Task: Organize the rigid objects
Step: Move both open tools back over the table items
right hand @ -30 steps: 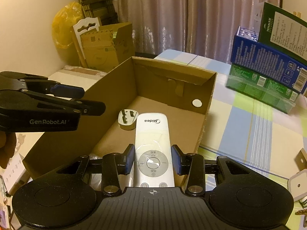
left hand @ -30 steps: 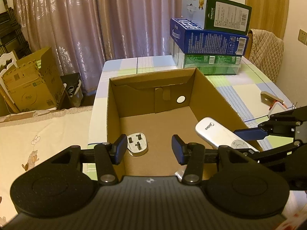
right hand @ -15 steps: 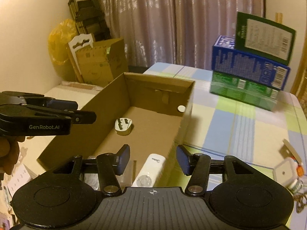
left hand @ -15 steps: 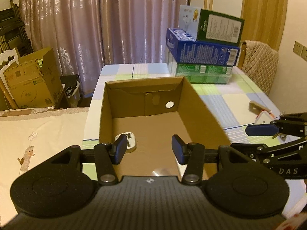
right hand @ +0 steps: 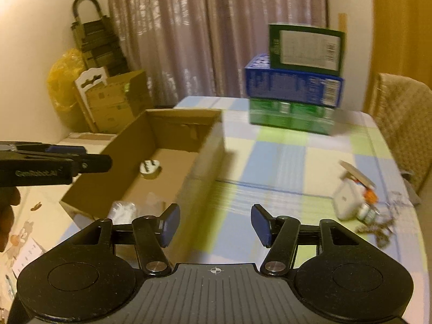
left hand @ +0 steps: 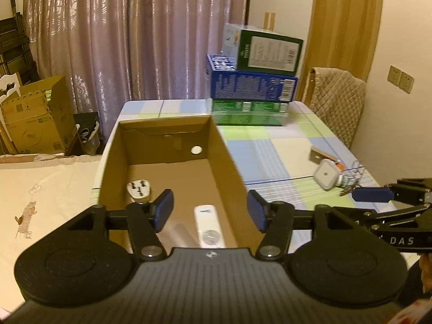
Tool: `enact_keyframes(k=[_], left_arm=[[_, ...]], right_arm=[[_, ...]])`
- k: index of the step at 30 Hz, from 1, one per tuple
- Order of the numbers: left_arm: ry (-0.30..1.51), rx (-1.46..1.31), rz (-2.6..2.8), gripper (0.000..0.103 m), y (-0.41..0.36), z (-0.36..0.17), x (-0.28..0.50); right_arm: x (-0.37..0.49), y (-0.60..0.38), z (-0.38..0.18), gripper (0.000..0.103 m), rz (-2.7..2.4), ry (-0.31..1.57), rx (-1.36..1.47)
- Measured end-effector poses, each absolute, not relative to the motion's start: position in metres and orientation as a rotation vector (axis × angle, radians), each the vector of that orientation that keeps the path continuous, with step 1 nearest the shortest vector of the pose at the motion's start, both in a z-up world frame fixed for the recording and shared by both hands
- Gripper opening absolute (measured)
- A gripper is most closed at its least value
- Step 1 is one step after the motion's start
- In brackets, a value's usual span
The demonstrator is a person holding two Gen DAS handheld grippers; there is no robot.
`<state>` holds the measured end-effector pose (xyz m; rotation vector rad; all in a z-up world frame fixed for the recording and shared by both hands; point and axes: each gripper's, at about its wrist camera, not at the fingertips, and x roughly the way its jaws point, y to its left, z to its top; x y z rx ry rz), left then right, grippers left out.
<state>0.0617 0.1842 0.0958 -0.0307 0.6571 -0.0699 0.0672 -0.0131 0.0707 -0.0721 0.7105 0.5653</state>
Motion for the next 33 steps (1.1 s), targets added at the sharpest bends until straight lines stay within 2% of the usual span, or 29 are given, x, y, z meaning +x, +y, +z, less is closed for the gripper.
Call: enact_keyframes(k=[8,13,16,33], left_arm=[[0.649,-0.028,-0.127,0.067,0.135,0.100,0.042],[0.631,-0.030,-0.162,0.077,0.106,0.097,0.035],[0.617,-0.039,-0.182,0.084,0.089,0.094,0.034],[0.671,0.019,-0.296,0.091,0.009,0.060,0.067]], right_arm=[[0.039,-0.076,0.069,0.065,0.441,0.715,-0.042],[0.024,-0.120,0.068,0.081,0.358,0.708,-0.019],[0.018,-0.146,0.066,0.085,0.310,0.698,0.008],[0.028,-0.231,0.069,0.086,0.164,0.686,0.064]])
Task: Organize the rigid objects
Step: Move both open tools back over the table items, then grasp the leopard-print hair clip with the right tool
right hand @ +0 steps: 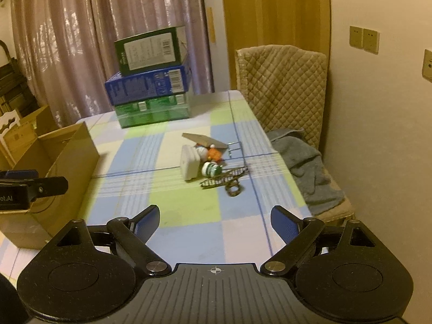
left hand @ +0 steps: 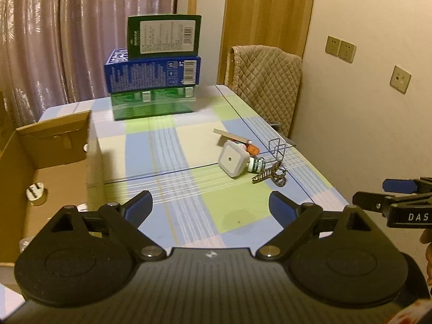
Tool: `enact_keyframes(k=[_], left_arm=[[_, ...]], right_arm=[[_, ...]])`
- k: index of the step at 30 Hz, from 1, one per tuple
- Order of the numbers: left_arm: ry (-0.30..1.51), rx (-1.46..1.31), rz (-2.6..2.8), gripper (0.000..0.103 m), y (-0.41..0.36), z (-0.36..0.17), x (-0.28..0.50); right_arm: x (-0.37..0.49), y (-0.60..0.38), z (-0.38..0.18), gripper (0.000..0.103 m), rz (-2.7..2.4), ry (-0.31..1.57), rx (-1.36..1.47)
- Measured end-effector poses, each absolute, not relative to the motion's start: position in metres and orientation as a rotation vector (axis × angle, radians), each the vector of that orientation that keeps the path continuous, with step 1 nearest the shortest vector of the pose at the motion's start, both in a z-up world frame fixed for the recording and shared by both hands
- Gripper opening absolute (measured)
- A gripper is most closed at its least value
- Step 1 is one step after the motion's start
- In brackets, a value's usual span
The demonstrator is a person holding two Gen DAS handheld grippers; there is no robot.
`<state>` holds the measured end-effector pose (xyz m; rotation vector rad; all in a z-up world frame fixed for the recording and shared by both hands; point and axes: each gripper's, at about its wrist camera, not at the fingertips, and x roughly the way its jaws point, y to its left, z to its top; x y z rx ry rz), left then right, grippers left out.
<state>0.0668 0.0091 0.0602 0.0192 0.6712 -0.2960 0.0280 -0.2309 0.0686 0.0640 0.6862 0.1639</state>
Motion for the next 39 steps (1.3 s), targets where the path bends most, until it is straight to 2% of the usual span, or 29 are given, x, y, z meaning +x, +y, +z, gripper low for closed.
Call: enact_keyframes(k=[14,28,39], left_arm=[[0.723,-0.041,-0.358,0.093,-0.019,0.038,0.130],[0.701,0.050,-0.314,0.094,-0.036,-0.017,0.194],[0.803,0.068,-0.362,0.093,-0.051,-0.058,0.239]], right_arm=[[0.082,-0.252,0.060,0.086,0.191,0.661,-0.006],[0.161,-0.253,-0.017,0.085,0.280,0.726,-0.053],[0.209,-0.237,-0.075,0.062,0.351,0.764,-0.103]])
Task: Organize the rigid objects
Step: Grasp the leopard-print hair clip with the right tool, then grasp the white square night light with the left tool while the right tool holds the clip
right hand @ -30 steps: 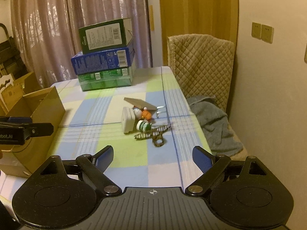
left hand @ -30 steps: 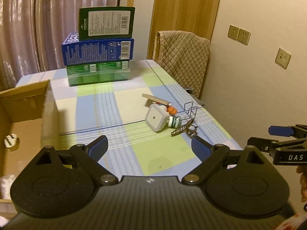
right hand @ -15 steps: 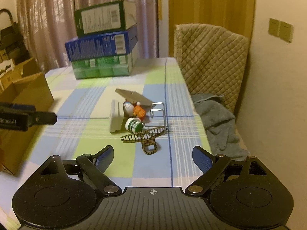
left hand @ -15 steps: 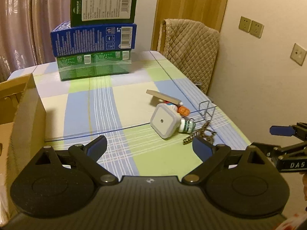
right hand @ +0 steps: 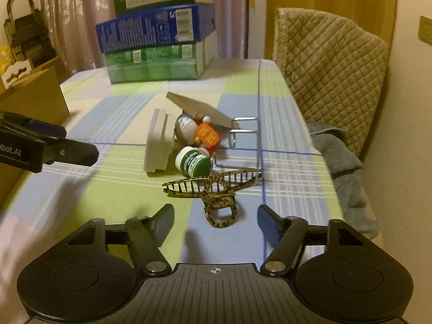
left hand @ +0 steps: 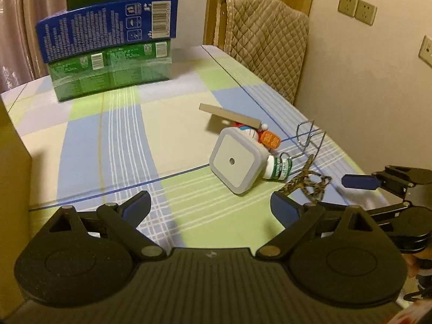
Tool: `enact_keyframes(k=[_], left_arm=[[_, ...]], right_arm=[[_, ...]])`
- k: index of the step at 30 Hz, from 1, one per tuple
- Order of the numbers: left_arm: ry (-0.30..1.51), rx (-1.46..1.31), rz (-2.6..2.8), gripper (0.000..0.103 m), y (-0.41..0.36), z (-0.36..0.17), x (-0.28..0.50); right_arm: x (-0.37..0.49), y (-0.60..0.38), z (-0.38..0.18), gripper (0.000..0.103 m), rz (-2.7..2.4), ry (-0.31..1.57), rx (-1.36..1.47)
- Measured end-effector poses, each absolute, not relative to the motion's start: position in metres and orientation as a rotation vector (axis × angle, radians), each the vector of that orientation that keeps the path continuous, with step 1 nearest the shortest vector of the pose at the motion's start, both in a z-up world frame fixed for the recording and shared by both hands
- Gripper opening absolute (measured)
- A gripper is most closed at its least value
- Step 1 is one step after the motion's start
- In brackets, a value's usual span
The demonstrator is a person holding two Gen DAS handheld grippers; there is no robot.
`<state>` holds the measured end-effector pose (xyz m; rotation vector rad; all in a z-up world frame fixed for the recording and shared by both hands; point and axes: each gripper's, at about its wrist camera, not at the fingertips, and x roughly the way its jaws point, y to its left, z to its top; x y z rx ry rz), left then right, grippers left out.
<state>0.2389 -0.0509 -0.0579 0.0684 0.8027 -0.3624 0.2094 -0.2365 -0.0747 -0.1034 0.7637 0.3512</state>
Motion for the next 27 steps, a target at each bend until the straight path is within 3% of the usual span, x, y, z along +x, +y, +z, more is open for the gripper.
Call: enact_keyframes(k=[8,12,27], left_arm=[[0.803,0.090,-0.379,0.093,-0.056,-0.073,0.255],[0.806,0.087,-0.378,0.093,-0.054,-0.078,0.258],[0.765,0.136,-0.436,0.093,-0.064,-0.079,0.264]], right_arm=[[0.233,-0.231,-0.092,0.043,0.354,0.760,-0.117],[0.238,-0.227,-0.094,0.029,0.356,0.760,-0.147],[0.212,-0.234,-0.080,0.027,0.330,0.770,-0.119]])
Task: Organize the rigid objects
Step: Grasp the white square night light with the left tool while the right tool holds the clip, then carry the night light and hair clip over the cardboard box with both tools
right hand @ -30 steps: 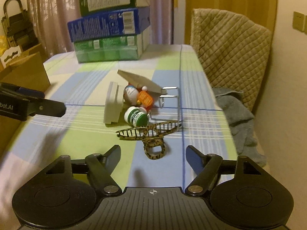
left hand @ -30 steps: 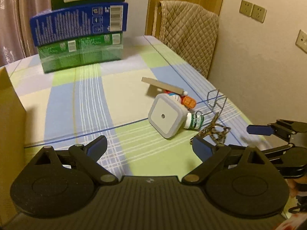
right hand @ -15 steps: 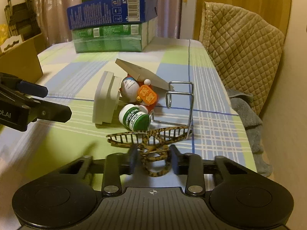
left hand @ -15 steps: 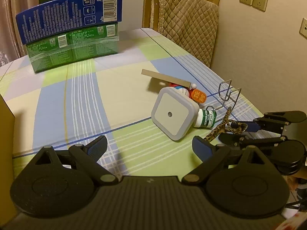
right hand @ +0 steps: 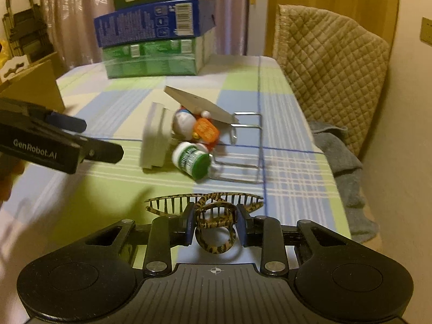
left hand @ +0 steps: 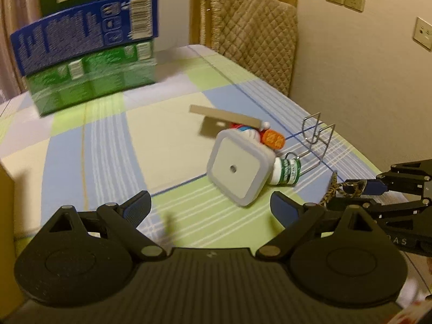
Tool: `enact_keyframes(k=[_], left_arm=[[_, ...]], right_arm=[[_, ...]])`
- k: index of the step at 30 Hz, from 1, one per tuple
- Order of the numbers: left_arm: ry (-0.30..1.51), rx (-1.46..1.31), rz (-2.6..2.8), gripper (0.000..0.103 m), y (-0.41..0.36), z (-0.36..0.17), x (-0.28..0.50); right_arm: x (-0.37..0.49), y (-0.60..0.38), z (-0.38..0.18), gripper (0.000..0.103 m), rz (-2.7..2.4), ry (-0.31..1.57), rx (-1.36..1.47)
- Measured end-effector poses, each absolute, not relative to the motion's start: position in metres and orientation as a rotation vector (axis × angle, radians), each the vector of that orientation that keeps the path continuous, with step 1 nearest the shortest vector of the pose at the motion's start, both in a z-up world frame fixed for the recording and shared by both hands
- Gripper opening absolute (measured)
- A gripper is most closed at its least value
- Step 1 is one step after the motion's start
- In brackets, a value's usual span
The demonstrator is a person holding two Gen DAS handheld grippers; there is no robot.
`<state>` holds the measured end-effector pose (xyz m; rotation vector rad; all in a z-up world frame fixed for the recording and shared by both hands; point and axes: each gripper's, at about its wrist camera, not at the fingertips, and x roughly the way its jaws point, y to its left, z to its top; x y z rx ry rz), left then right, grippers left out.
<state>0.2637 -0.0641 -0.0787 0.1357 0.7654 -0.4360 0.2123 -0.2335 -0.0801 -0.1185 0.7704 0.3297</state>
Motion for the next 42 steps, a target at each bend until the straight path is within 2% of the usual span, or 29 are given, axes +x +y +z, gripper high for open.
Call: enact_keyframes(k=[14,17,21,28,34,36,39,42], left_arm=[[0.709,0.257,-0.614,0.082,-0.103,-0.105,0.302],[0.701,0.257,-0.650,0.065,-0.104,-0.108,0.308],[0.744,0.218,-0.610,0.061,-0.099,-0.103,0.304],[0.802,0.095,-0.410,0.061,-0.070,-0.092,0.242],[0.753,0.094,-0.403,0.062,-0.055,-0.099,0.198],[0.741,0.119,-0.430,0.069,-0.053,-0.100,0.194],[0.716,0.133,-0.479,0.072,-0.049,-0.097,0.192],[0.696,0.184,-0.510,0.074,-0.051,-0.098,0.196]], right_arm=[[0.217,-0.250,-0.087,0.027,0.269,0.775,-0.068],[0.217,-0.251,-0.088,0.027,0.267,0.779,-0.054],[0.217,-0.250,-0.088,0.027,0.262,0.787,-0.041],[0.208,-0.238,-0.086,0.027,0.303,0.809,-0.028],[0.198,-0.227,-0.088,0.027,0.342,0.809,-0.070],[0.197,-0.227,-0.089,0.028,0.343,0.810,-0.073],[0.197,-0.228,-0.089,0.029,0.342,0.809,-0.084],[0.197,-0.227,-0.089,0.035,0.343,0.808,-0.093]])
